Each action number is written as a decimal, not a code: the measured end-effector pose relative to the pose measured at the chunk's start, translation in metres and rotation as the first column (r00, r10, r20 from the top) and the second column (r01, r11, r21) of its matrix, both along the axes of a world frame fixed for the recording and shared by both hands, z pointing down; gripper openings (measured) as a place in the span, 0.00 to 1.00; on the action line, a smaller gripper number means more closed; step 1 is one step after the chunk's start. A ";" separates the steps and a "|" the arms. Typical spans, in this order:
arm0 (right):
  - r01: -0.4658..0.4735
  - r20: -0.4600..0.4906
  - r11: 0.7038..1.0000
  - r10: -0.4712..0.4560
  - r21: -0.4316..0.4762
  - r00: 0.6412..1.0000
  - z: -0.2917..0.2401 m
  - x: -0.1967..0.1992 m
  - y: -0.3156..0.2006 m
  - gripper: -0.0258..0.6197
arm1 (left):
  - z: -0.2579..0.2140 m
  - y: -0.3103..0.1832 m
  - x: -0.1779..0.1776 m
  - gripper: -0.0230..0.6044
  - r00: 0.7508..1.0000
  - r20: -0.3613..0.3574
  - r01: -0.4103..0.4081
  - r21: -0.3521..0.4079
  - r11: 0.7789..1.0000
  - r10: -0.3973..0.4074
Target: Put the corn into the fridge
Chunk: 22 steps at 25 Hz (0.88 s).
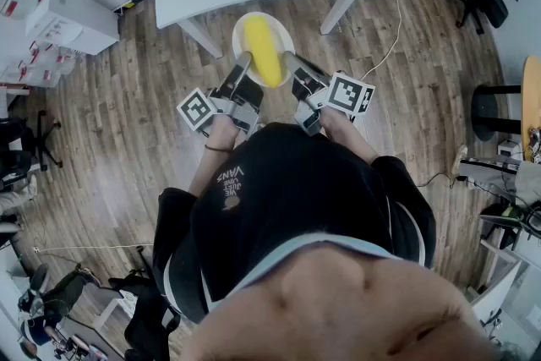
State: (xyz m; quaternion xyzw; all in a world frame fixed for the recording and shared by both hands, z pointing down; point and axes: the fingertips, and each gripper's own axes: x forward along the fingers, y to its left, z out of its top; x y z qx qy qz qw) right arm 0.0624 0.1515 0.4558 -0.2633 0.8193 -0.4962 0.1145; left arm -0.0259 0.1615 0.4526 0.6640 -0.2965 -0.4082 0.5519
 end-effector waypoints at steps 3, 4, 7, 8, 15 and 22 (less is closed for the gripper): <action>-0.009 -0.002 1.000 0.009 0.003 1.000 -0.001 0.000 0.001 0.11 | 0.000 0.000 0.000 0.17 1.000 -0.004 -0.008 0.001 1.000 0.008; -0.012 -0.004 1.000 0.012 0.003 1.000 -0.001 0.000 0.001 0.11 | 0.000 0.000 0.000 0.17 1.000 -0.005 -0.010 0.001 1.000 0.010; -0.020 0.001 1.000 0.020 0.000 1.000 -0.001 -0.001 0.002 0.11 | 0.001 0.000 -0.002 0.17 1.000 -0.010 -0.020 -0.002 1.000 0.020; -0.024 0.005 1.000 0.024 0.000 1.000 -0.001 -0.003 0.002 0.11 | 0.002 -0.001 -0.004 0.17 1.000 -0.009 -0.026 -0.003 1.000 0.026; -0.051 0.031 0.999 0.051 0.008 0.998 -0.004 -0.018 0.006 0.11 | 0.004 0.000 -0.016 0.17 0.998 -0.013 -0.066 -0.007 0.998 0.066; -0.109 0.015 0.994 0.109 -0.009 0.994 0.006 -0.031 0.013 0.11 | 0.009 0.004 -0.032 0.17 0.993 -0.008 -0.117 -0.017 0.993 0.117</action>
